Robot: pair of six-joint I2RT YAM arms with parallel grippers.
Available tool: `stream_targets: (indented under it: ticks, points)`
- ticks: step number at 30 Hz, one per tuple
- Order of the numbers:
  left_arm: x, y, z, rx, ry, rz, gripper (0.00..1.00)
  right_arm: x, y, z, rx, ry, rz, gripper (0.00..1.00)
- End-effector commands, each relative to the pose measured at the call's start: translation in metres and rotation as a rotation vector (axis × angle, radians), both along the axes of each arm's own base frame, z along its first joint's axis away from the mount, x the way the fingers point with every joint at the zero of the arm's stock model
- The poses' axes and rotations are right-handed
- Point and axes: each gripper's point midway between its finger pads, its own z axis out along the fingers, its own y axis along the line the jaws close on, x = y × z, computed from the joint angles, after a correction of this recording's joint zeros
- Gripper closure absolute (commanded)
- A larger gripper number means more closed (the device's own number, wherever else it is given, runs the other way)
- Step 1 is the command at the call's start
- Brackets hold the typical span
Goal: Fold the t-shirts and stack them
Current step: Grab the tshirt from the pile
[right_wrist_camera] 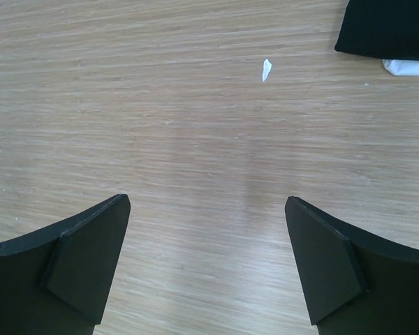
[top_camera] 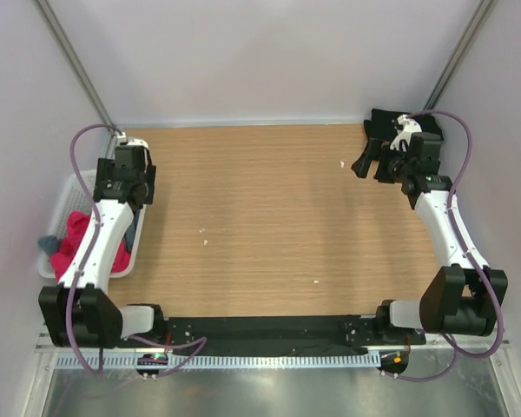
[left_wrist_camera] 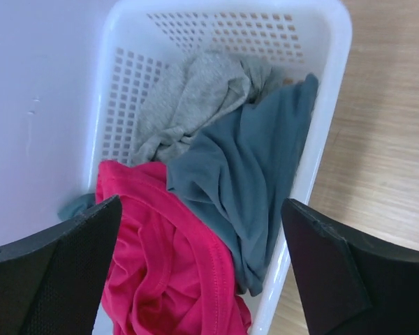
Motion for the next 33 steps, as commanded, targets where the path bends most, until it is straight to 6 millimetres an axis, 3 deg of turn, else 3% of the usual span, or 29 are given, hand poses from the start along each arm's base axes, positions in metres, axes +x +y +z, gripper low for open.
stream_targets:
  ticks: [1, 3, 4, 5, 7, 13, 14, 15, 16, 22, 24, 28, 30, 33]
  points:
    - [0.015, 0.014, -0.021, 0.050, 0.054, 0.061, 0.06, -0.005, 0.005, 0.014, -0.006, -0.051, 0.041, 0.00]
    - [0.020, 0.018, -0.034, 0.031, 0.094, 0.088, 0.11, -0.009, 0.005, 0.010, -0.015, -0.053, 0.048, 0.00]
    - [0.022, 0.017, -0.040, 0.015, 0.105, 0.098, 0.20, -0.010, 0.005, 0.012, -0.023, -0.063, 0.052, 0.00]
    - [0.020, 0.027, -0.040, 0.007, 0.105, 0.135, 0.23, -0.012, 0.005, 0.009, -0.026, -0.061, 0.054, 0.00]
    - [0.020, 0.028, -0.048, 0.002, 0.129, 0.147, 0.28, -0.012, 0.006, 0.008, -0.028, -0.058, 0.061, 0.00]
    - [0.016, 0.037, -0.064, 0.007, 0.164, 0.172, 0.37, -0.009, 0.009, -0.002, -0.016, -0.026, 0.081, 0.00]
    - [0.016, 0.037, -0.066, 0.005, 0.171, 0.168, 0.45, -0.008, 0.009, -0.002, -0.016, -0.026, 0.082, 0.00]
    - [0.014, 0.038, -0.070, 0.003, 0.182, 0.170, 0.66, -0.008, 0.009, -0.004, -0.017, -0.020, 0.082, 0.00]
    - [0.014, 0.040, -0.076, -0.004, 0.198, 0.175, 0.74, -0.007, 0.009, -0.005, -0.014, -0.014, 0.082, 0.00]
    - [0.007, 0.047, -0.091, -0.045, 0.248, 0.201, 0.98, -0.006, 0.009, -0.002, -0.013, -0.017, 0.080, 0.00]
    - [0.004, 0.049, -0.092, -0.064, 0.244, 0.203, 1.00, -0.006, 0.008, -0.001, -0.012, -0.018, 0.078, 0.00]
    - [0.005, 0.048, -0.078, -0.089, 0.195, 0.198, 1.00, -0.007, 0.008, -0.001, -0.015, -0.018, 0.078, 0.00]
    - [0.007, 0.041, -0.059, -0.119, 0.133, 0.167, 1.00, -0.008, 0.008, -0.001, -0.023, -0.021, 0.081, 0.00]
    - [0.019, 0.034, -0.004, -0.164, -0.032, 0.131, 1.00, -0.009, 0.005, 0.002, -0.043, -0.035, 0.074, 0.00]
